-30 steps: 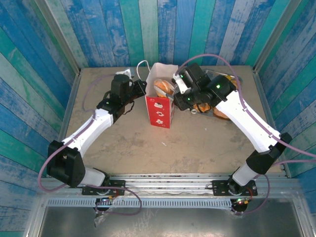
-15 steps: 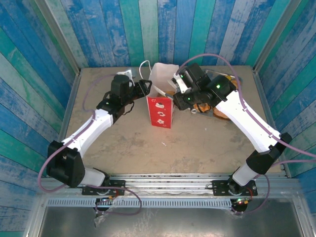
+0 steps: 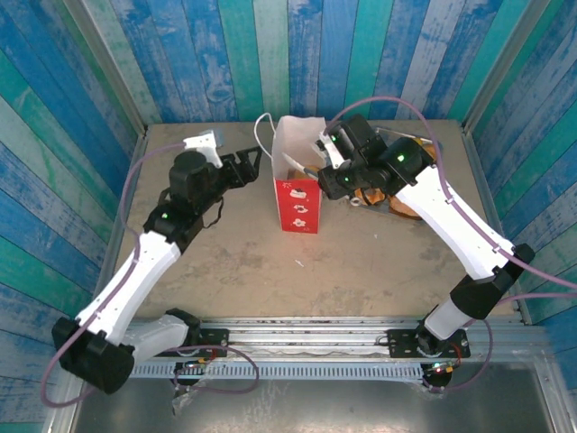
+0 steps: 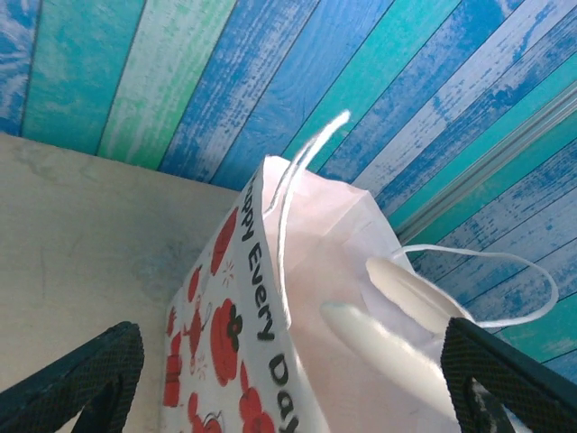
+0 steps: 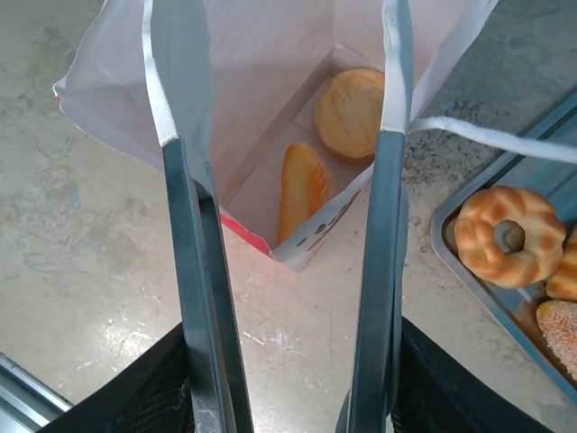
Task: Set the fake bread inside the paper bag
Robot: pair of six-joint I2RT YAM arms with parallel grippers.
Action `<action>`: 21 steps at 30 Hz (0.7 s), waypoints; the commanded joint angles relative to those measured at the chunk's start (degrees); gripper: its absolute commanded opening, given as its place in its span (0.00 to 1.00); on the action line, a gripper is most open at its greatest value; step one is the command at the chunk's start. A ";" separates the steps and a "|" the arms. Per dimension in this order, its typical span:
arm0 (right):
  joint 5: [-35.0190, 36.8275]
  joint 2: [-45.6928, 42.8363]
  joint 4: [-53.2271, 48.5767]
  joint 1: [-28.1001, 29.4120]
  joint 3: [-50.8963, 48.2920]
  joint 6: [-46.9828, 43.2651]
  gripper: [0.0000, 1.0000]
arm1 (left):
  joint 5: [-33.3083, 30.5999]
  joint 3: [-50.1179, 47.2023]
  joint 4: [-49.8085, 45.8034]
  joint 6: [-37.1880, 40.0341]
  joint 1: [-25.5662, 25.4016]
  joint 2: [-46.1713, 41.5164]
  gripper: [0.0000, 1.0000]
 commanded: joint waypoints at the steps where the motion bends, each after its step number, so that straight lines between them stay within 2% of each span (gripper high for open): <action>1: 1.63 -1.99 -0.03 -0.16 2.23 0.97 0.54 | -4.10 -4.19 -1.96 3.30 0.00 -5.51 0.93; 12: 3.24 -1.55 0.74 -0.50 4.65 1.51 0.52 | -9.29 -16.63 -1.15 3.42 0.00 -18.36 0.98; 21: 3.85 -3.76 3.01 -3.49 7.81 0.27 0.52 | -8.75 -18.54 1.09 2.02 0.00 -19.83 1.00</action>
